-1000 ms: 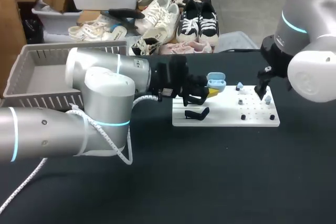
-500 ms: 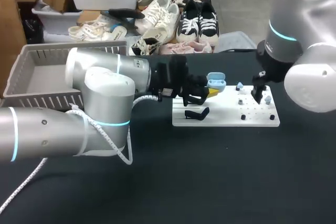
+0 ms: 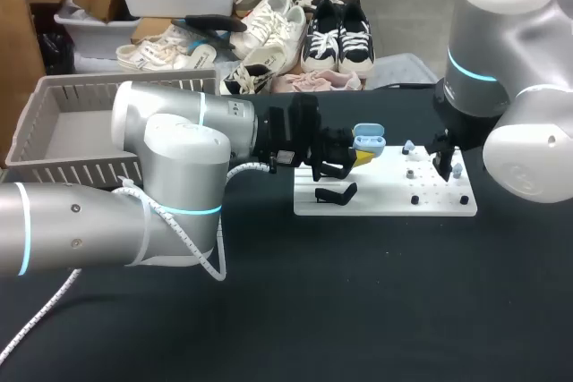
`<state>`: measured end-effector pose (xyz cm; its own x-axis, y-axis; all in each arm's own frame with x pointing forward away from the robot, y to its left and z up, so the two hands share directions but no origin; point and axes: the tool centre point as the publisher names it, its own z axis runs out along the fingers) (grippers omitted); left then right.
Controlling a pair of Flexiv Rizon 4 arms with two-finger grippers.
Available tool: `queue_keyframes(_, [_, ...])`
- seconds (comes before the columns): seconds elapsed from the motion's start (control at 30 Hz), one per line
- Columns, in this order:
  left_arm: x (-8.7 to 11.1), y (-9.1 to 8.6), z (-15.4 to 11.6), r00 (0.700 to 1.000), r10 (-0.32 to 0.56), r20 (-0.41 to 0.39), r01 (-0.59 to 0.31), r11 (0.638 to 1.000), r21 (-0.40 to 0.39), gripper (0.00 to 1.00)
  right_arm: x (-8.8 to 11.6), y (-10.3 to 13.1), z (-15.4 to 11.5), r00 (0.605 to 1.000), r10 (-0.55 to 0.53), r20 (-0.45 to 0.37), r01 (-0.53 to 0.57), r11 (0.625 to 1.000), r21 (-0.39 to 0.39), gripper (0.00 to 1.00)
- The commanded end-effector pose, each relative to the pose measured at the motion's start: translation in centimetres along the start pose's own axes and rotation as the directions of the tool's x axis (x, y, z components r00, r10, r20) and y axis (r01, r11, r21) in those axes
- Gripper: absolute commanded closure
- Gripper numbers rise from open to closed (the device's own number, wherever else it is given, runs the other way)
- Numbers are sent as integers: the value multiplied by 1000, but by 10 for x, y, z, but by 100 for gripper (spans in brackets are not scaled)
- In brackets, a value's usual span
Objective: Pick up each earbud case from the left stands, insert the matching earbuds, close the lid, and place the case in the box.
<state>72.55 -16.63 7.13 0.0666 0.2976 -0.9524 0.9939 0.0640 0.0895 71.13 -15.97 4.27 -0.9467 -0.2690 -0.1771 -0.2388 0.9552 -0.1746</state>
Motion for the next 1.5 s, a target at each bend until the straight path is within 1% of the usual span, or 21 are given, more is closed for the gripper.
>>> queue_keyframes(0.03, [1,-1,0,1000,1,3,-1,1000,-5,100,1,1,2,1000,12,6,-12,1000,19,31])
queue_keyframes(0.07, [1,-1,0,1000,1,3,-1,1000,-5,100,1,0,3,1000,13,6,-14,1000,21,35])
queue_keyframes(0.13, [1,-1,0,1000,1,3,-1,1000,-5,100,0,1,5,1000,19,7,-19,999,29,38])
queue_keyframes(0.2, [1,-1,0,1000,1,3,-1,1000,-5,100,-1,1,7,1000,23,8,-24,999,35,38])
queue_keyframes(0.27, [1,-1,0,1000,1,3,-1,1000,-5,100,-3,0,9,1000,26,8,-27,999,36,40])
queue_keyframes(0.3, [1,-1,0,1000,1,3,-1,1000,-5,100,-4,1,9,1000,28,8,-28,999,36,40])
queue_keyframes(0.37, [1,-1,0,1000,1,3,-1,1000,-5,100,-6,1,10,999,31,8,-31,999,37,44])
queue_keyframes(0.6, [1,-1,0,1000,1,3,-1,1000,-5,100,-13,1,14,999,35,8,-35,999,40,49])
queue_keyframes(1.07, [1,-1,0,1000,1,3,-1,1000,-5,100,-14,0,14,998,59,9,-60,997,40,52])
queue_keyframes(1.5, [1,-1,0,1000,1,3,-1,1000,-5,100,-7,4,19,991,129,29,-130,991,34,53])
